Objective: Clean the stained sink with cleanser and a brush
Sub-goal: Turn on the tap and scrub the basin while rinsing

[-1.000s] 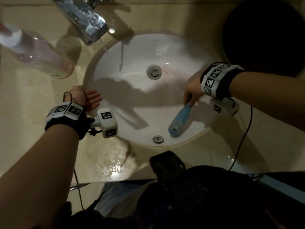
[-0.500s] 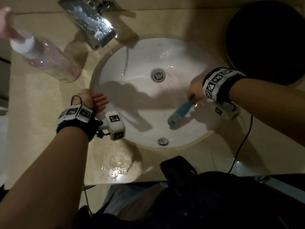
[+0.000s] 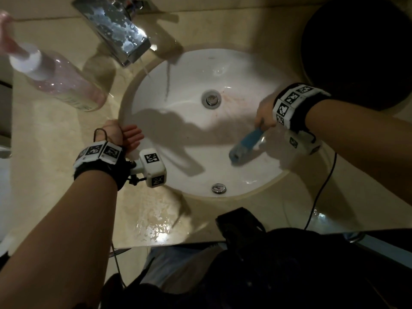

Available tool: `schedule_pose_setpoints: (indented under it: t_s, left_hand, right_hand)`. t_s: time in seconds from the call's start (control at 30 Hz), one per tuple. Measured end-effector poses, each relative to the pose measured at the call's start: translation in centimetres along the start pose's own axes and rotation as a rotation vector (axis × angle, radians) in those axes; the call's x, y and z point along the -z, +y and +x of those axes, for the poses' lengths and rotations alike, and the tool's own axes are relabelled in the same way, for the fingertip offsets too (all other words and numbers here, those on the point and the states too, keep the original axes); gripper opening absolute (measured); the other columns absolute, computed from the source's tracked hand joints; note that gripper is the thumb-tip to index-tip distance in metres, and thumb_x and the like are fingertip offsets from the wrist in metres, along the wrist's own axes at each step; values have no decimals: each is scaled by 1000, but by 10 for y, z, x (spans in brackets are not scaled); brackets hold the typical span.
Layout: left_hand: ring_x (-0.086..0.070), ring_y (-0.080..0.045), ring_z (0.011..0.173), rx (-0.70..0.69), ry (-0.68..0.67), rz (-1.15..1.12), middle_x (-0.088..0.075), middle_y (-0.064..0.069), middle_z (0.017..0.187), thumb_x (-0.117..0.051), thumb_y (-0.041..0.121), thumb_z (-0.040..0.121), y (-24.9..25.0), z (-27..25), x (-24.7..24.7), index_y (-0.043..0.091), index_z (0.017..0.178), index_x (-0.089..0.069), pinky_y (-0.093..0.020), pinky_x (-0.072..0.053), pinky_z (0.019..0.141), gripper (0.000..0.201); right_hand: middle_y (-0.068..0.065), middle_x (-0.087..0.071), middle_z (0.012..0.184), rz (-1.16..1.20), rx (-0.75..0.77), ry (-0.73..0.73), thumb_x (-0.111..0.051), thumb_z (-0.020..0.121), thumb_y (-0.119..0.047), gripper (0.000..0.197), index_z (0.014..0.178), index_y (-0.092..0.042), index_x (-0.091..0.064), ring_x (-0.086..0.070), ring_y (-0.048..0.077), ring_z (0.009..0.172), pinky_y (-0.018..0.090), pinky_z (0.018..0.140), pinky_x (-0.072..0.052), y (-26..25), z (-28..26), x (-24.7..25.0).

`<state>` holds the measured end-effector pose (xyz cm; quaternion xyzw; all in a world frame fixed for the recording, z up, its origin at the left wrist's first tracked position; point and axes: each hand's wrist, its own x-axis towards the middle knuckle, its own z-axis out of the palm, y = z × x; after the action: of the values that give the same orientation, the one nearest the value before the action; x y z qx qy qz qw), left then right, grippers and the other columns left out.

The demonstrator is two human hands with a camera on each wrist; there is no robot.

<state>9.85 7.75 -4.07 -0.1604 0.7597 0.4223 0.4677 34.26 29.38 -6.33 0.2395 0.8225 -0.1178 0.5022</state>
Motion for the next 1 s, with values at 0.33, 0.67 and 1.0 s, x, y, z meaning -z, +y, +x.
schedule_pose_setpoints:
  t_s: [0.33,0.67,1.0]
  left_hand:
    - [-42,-25,134,-33,-41,89,-42,-14,146,-9,27,102,-1,4,4,0,138,-40,-25,-42,92,55]
    - [-47,-24,130,-51,-27,122,-47,-11,142,-10,29,102,0,4,4,5,132,-46,-21,-42,69,53]
    - [-52,-21,123,-121,-25,86,-51,-10,135,-12,31,103,-8,-8,5,10,88,-52,-19,-42,64,47]
  right_hand:
    - [20,-57,123,304,-225,458,-55,88,-14,32,119,-7,-59,-55,38,113,43,90,-45,3,24,-9]
    - [-4,-55,63,321,-6,-11,-50,94,-26,26,104,-13,-69,-49,13,58,22,60,-40,-19,22,-23]
    - [13,-63,113,739,-289,278,-57,88,-18,36,121,-3,-59,-59,30,105,34,87,-50,-8,39,-32]
